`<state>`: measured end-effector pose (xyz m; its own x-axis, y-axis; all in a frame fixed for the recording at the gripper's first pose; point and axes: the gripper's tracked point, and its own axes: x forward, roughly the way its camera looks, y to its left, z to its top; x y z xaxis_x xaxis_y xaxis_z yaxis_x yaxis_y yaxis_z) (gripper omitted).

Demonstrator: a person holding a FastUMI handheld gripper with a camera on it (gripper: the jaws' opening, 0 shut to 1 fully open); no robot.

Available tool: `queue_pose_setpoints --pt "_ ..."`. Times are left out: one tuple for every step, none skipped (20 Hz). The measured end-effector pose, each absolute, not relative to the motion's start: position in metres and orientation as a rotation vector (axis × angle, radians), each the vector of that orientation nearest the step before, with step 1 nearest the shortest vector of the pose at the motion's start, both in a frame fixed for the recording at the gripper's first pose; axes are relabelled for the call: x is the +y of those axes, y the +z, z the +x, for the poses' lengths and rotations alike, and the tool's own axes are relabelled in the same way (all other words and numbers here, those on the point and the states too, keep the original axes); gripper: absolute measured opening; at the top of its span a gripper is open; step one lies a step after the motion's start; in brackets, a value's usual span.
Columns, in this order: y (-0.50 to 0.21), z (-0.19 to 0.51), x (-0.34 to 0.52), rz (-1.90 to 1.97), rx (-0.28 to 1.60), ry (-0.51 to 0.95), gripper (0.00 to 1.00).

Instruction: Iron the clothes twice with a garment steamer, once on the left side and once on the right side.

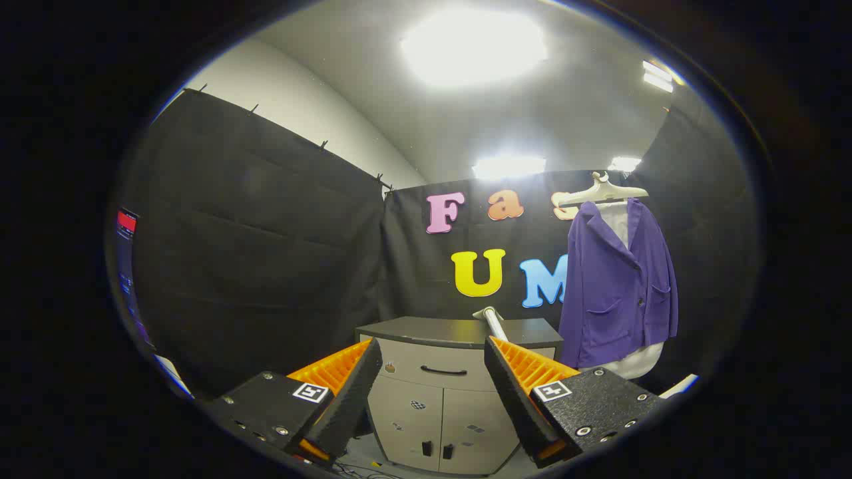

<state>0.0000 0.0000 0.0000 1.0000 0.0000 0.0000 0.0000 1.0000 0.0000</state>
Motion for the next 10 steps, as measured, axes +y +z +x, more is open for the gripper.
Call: queue_pose_setpoints --pt "0.0 0.002 -0.001 0.001 -0.003 -0.001 0.95" --pt "0.0 0.002 -0.002 0.005 -0.007 -0.003 0.95" --pt "0.0 0.003 -0.006 0.011 -0.007 -0.007 0.95" --pt "-0.001 0.004 -0.008 0.018 -0.005 -0.012 0.95" --pt "-0.002 0.004 -0.01 0.025 -0.003 -0.015 0.95" --pt "-0.002 0.005 -0.011 0.03 -0.003 -0.018 0.95" --pt "-0.002 0.004 -0.012 0.031 -0.003 -0.02 0.95" --pt "-0.001 0.004 -0.013 0.028 -0.003 -0.022 0.95" --pt "0.0 0.004 -0.013 0.026 -0.003 -0.022 0.95" --pt "0.0 0.004 -0.012 0.028 -0.004 -0.022 0.95"
